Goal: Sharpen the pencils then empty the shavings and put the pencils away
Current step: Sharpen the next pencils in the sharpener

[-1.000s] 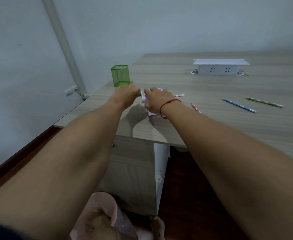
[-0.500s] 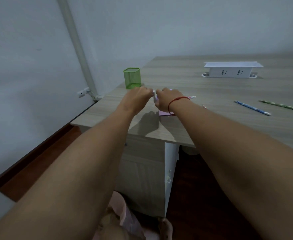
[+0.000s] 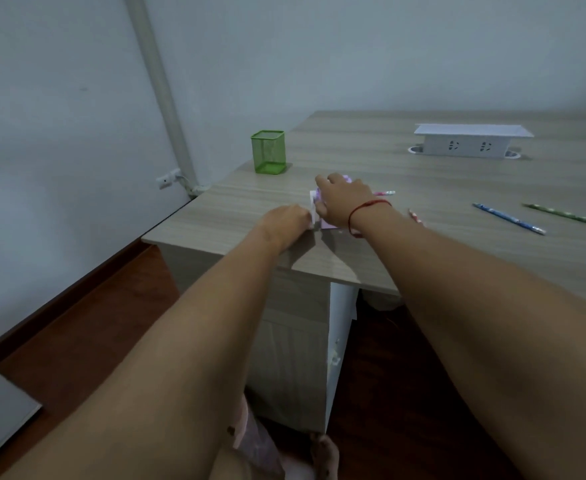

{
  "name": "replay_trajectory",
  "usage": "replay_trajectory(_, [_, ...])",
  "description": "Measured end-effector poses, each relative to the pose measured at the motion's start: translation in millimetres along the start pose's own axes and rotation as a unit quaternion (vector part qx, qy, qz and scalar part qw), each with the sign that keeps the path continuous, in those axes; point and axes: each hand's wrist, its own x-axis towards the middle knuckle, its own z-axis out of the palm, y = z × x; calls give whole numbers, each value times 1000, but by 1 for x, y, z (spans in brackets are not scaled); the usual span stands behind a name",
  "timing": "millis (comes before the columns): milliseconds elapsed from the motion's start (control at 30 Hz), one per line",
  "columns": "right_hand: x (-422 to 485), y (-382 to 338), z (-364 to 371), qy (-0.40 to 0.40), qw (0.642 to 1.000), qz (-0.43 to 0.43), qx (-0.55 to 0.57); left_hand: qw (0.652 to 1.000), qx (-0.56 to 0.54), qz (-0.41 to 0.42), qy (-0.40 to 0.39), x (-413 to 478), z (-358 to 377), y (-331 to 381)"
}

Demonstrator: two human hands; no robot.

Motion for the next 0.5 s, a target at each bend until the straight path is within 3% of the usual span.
replay_trajectory(267, [2,2,2,12,1000,-4,-5,997,73,33,-6,33,-27,-19])
replay_trajectory(500, [3,-1,-6,-14,1000,18,-16,983,60,70,157,31,-50,-28])
